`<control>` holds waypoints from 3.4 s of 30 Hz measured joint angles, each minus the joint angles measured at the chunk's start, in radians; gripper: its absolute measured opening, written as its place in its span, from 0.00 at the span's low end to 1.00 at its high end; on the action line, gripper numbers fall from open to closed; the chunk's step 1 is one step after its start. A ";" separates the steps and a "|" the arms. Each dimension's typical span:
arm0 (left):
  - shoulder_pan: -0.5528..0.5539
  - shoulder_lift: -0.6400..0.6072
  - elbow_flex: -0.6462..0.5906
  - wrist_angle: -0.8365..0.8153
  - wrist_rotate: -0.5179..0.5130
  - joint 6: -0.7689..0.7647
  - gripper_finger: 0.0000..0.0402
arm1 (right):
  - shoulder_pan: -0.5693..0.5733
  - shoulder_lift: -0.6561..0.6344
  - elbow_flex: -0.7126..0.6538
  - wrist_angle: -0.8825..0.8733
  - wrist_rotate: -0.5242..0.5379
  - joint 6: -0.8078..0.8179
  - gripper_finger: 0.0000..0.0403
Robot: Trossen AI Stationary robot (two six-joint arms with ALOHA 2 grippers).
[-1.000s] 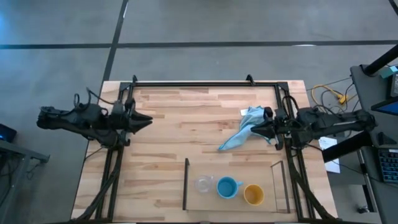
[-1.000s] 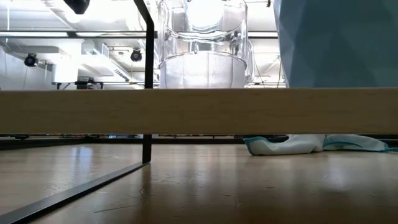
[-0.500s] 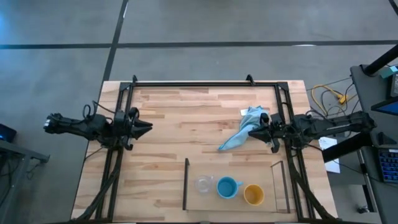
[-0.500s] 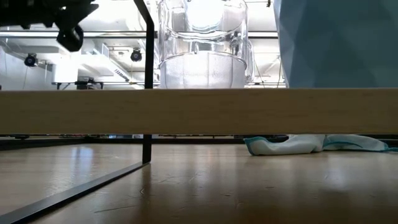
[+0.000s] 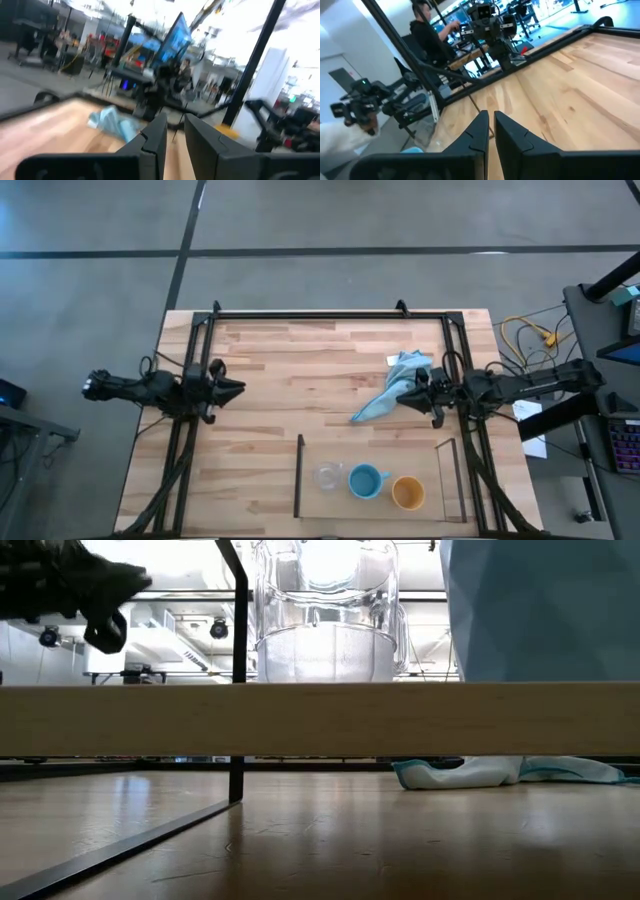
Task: Stack small to large cups/mugs on shelf
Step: Return to Home Position
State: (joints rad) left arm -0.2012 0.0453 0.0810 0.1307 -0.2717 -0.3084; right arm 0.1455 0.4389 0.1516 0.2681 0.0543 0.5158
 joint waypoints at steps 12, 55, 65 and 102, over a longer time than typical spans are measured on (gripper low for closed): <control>0.000 -0.021 -0.072 -0.016 -0.053 -0.001 0.14 | 0.000 0.000 -0.108 0.070 0.107 -0.018 0.06; 0.001 0.026 -0.074 -0.011 -0.058 0.005 0.14 | 0.000 -0.168 -0.142 0.130 -0.341 -0.123 0.06; 0.000 0.025 -0.074 -0.013 -0.058 0.005 0.14 | 0.000 -0.167 -0.142 0.130 -0.341 -0.123 0.06; 0.000 0.027 -0.075 -0.013 -0.058 0.005 0.14 | 0.000 -0.167 -0.142 0.130 -0.340 -0.123 0.06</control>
State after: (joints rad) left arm -0.2008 0.0719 0.0063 0.1175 -0.3294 -0.3031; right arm 0.1453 0.2714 0.0093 0.3981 -0.2859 0.3927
